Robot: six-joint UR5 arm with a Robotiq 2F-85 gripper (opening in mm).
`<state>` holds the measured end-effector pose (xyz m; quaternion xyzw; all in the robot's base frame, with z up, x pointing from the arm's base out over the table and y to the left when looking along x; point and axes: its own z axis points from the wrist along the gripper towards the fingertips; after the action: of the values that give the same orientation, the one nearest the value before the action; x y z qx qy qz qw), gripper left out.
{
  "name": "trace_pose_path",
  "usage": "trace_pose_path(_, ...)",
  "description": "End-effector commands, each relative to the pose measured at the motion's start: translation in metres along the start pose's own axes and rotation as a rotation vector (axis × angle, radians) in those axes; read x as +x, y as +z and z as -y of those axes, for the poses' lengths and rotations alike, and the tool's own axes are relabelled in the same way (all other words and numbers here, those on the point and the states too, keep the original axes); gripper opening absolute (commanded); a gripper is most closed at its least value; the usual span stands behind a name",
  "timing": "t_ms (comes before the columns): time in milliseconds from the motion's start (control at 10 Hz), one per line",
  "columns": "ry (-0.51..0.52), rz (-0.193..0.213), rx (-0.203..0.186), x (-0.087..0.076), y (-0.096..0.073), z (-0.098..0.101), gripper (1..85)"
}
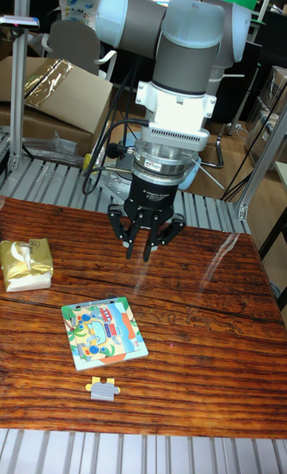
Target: Assemble one piece of a puzzle
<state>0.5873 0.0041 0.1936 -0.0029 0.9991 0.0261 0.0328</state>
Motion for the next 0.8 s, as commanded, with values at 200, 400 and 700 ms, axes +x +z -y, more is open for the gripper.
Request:
trace_pose_path(200, 0.051, -0.055, -0.007, -0.0050, -0.0042, -0.0044, 37.0)
trace_pose_path(400, 0.056, -0.068, 0.005, -0.0071, -0.0044, -0.0052, 37.0)
trace_pose_path(700, 0.037, -0.069, 0.020, -0.0075, -0.0040, -0.0003, 36.3)
